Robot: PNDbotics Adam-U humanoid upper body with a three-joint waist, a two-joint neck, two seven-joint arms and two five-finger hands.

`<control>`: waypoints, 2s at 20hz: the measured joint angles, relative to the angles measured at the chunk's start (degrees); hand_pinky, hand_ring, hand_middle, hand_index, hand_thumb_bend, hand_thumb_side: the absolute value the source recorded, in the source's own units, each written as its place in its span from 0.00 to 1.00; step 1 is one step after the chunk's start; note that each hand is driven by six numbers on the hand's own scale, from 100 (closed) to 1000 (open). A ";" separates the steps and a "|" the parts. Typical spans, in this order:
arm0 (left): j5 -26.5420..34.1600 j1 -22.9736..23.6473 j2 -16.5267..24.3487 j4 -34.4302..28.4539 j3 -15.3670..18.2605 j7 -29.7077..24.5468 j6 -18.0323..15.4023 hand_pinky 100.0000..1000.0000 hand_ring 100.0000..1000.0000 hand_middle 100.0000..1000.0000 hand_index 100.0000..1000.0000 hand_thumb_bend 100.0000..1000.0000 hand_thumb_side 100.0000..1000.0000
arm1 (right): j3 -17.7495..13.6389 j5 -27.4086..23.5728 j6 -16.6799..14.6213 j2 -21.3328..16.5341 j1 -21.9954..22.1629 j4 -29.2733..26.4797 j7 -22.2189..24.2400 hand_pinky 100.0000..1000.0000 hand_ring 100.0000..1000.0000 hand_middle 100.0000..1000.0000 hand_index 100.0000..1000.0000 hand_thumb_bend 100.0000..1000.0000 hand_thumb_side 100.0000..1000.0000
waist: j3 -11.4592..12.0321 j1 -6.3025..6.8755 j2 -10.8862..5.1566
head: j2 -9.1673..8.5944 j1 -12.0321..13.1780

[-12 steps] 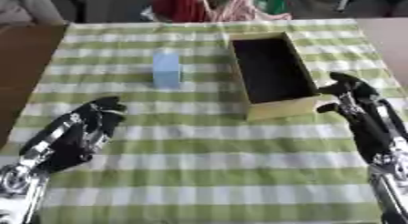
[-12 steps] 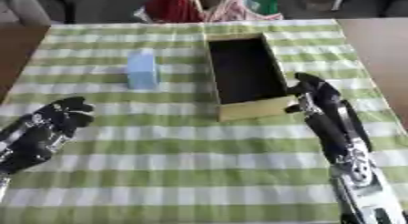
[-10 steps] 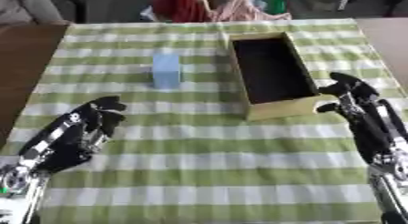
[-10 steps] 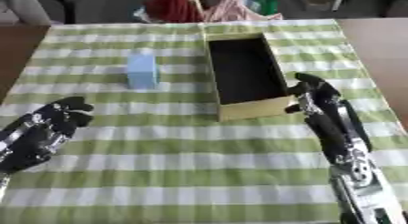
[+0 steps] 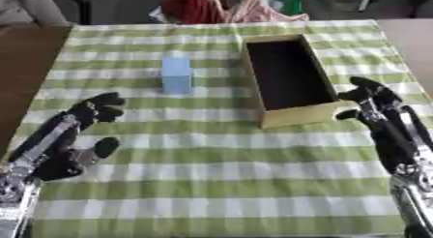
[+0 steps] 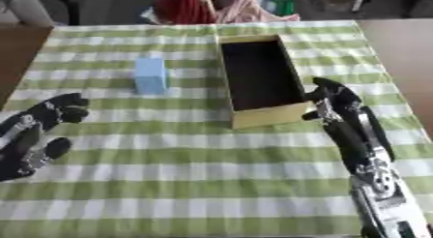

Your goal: Pick up objects on the table and place them in the box.

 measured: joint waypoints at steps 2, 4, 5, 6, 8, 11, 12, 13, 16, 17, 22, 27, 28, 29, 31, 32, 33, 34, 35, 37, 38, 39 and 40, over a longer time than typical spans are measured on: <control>-1.90 -0.36 0.82 -0.44 -0.02 -0.56 -1.77 0.90 0.88 0.91 0.99 0.47 0.68 | 0.00 0.00 0.01 0.00 0.10 0.00 0.01 0.52 0.76 0.56 0.81 0.00 0.52 | -0.02 0.04 0.00 | 0.00 0.00; -3.70 -0.97 1.77 -1.07 -0.07 -1.66 -3.60 0.90 0.88 0.92 0.99 0.48 0.63 | 0.00 0.00 0.01 0.00 0.21 0.00 0.01 0.52 0.76 0.56 0.81 0.00 0.51 | -0.09 0.08 -0.02 | 0.00 0.00; -4.64 -1.29 2.40 -1.51 -0.13 -2.35 -4.52 0.89 0.88 0.92 0.99 0.50 0.60 | 0.00 0.00 0.01 0.00 0.25 0.00 0.01 0.52 0.76 0.56 0.81 0.00 0.52 | -0.11 0.11 -0.06 | 0.00 0.00; -5.67 -1.71 3.21 -1.98 -0.33 -3.07 -5.52 0.88 0.88 0.92 0.99 0.52 0.56 | 0.00 0.00 0.01 0.00 0.33 0.00 0.01 0.52 0.76 0.56 0.81 0.00 0.52 | -0.13 0.18 -0.14 | 0.00 -0.01; -7.46 -2.72 5.18 -2.80 -0.92 -4.50 -7.38 0.87 0.88 0.93 0.99 0.56 0.49 | 0.00 0.00 0.01 0.00 0.41 0.00 0.01 0.52 0.76 0.56 0.81 0.00 0.52 | -0.17 0.44 -0.38 | 0.00 -0.07; -10.12 -5.22 8.92 -3.72 -2.26 -6.24 -10.15 0.85 0.89 0.94 1.00 0.62 0.38 | 0.00 0.00 0.02 -0.03 0.48 0.00 0.02 0.52 0.76 0.56 0.81 0.00 0.52 | -0.24 0.89 -0.74 | 0.00 -0.14; -10.97 -6.17 10.30 -3.82 -2.78 -6.59 -11.07 0.83 0.88 0.95 1.00 0.65 0.28 | 0.00 0.00 0.02 -0.04 0.53 0.00 0.02 0.52 0.76 0.56 0.81 0.00 0.52 | -0.30 1.06 -0.85 | 0.00 -0.22; -11.88 -7.16 11.71 -3.79 -3.32 -6.82 -11.87 0.83 0.88 0.95 1.00 0.65 0.28 | 0.00 0.00 0.03 -0.07 0.71 0.00 0.03 0.52 0.76 0.56 0.81 0.00 0.52 | -0.33 1.26 -0.98 | 0.00 -0.32; -14.35 -10.65 16.02 -2.81 -5.14 -6.48 -13.45 0.77 0.87 0.96 1.00 0.73 0.20 | 0.01 0.00 0.04 -0.11 0.96 0.01 0.04 0.52 0.76 0.56 0.81 0.00 0.52 | -0.62 1.74 -1.40 | 0.00 -0.53; -15.07 -12.08 17.51 -2.05 -5.90 -6.16 -13.83 0.77 0.87 0.96 1.00 0.73 0.21 | 0.03 0.01 0.04 -0.13 0.97 0.01 0.05 0.52 0.76 0.56 0.81 0.00 0.52 | -0.77 1.89 -1.47 | 0.00 -0.54; -16.19 -19.44 24.85 3.89 -9.82 -4.97 -15.13 0.75 0.86 0.97 1.00 0.74 0.24 | 0.42 0.01 0.16 -0.28 1.00 0.03 0.33 0.52 0.76 0.56 0.81 0.00 0.52 | -2.23 2.27 -1.81 | -0.06 -0.30; -13.92 -26.80 29.49 11.19 -12.42 -5.77 -14.33 0.74 0.86 0.97 1.00 0.70 0.22 | 1.02 0.01 0.23 -0.33 0.99 0.07 0.82 0.52 0.76 0.56 0.81 0.00 0.52 | -3.74 2.42 -1.92 | -0.22 0.38; -13.68 -28.19 29.49 12.64 -12.70 -6.27 -13.83 0.74 0.86 0.97 1.00 0.71 0.23 | 1.06 0.01 0.24 -0.34 0.99 0.08 0.87 0.52 0.76 0.56 0.81 0.00 0.52 | -3.94 2.44 -1.95 | -0.23 0.47; -13.63 -29.62 29.33 14.04 -12.91 -6.86 -13.25 0.74 0.86 0.97 1.00 0.72 0.23 | 1.07 0.01 0.21 -0.34 0.99 0.11 0.93 0.52 0.76 0.56 0.81 0.00 0.52 | -4.10 2.45 -1.99 | -0.24 0.50; -14.03 -32.26 28.29 16.87 -13.19 -8.23 -11.88 0.74 0.85 0.97 1.00 0.71 0.23 | 1.17 0.01 0.23 -0.34 0.99 0.24 1.09 0.52 0.76 0.56 0.81 0.00 0.52 | -4.39 2.50 -2.09 | -0.24 0.52; -14.51 -33.70 27.43 18.27 -13.27 -8.94 -11.16 0.74 0.85 0.97 1.00 0.72 0.22 | 1.29 0.01 0.23 -0.34 0.99 0.34 1.20 0.52 0.76 0.56 0.81 0.00 0.52 | -4.49 2.55 -2.09 | -0.25 0.53; -15.04 -35.01 26.51 19.66 -13.34 -9.60 -10.51 0.73 0.85 0.97 1.00 0.72 0.22 | 1.39 0.01 0.25 -0.34 0.99 0.38 1.27 0.52 0.76 0.56 0.81 0.00 0.52 | -4.58 2.60 -2.09 | -0.26 0.54; -15.76 -36.55 25.43 21.17 -13.35 -10.29 -9.82 0.73 0.85 0.97 1.00 0.73 0.22 | 1.40 0.01 0.26 -0.34 0.99 0.39 1.32 0.52 0.76 0.56 0.81 0.00 0.52 | -4.70 2.62 -2.09 | -0.28 0.55; -16.48 -38.06 24.34 22.65 -13.32 -10.94 -9.16 0.73 0.85 0.97 1.00 0.73 0.22 | 1.40 0.01 0.26 -0.35 0.99 0.39 1.34 0.52 0.76 0.56 0.81 0.00 0.52 | -4.78 2.61 -2.09 | -0.29 0.56; -17.98 -40.79 22.17 25.54 -13.09 -12.31 -7.80 0.72 0.84 0.96 1.00 0.72 0.21 | 1.43 0.01 0.27 -0.35 0.98 0.40 1.38 0.52 0.76 0.56 0.81 0.00 0.52 | -4.96 2.61 -2.09 | -0.42 0.72; -18.77 -42.02 21.16 26.93 -12.87 -12.97 -7.14 0.71 0.84 0.96 1.00 0.72 0.21 | 1.44 0.01 0.28 -0.35 0.98 0.40 1.42 0.52 0.76 0.56 0.81 0.00 0.52 | -5.11 2.62 -2.08 | -0.52 0.81; -19.75 -43.24 20.00 28.47 -12.58 -13.60 -6.51 0.71 0.84 0.96 1.00 0.71 0.21 | 1.48 0.01 0.30 -0.35 0.97 0.40 1.49 0.52 0.76 0.56 0.81 0.00 0.52 | -5.21 2.67 -2.06 | -0.55 0.95; -20.58 -44.12 19.01 29.97 -12.20 -14.09 -6.02 0.70 0.83 0.96 1.00 0.71 0.20 | 1.60 0.01 0.28 -0.35 0.94 0.40 1.59 0.52 0.76 0.56 0.81 0.00 0.52 | -5.41 2.74 -2.04 | -0.56 1.04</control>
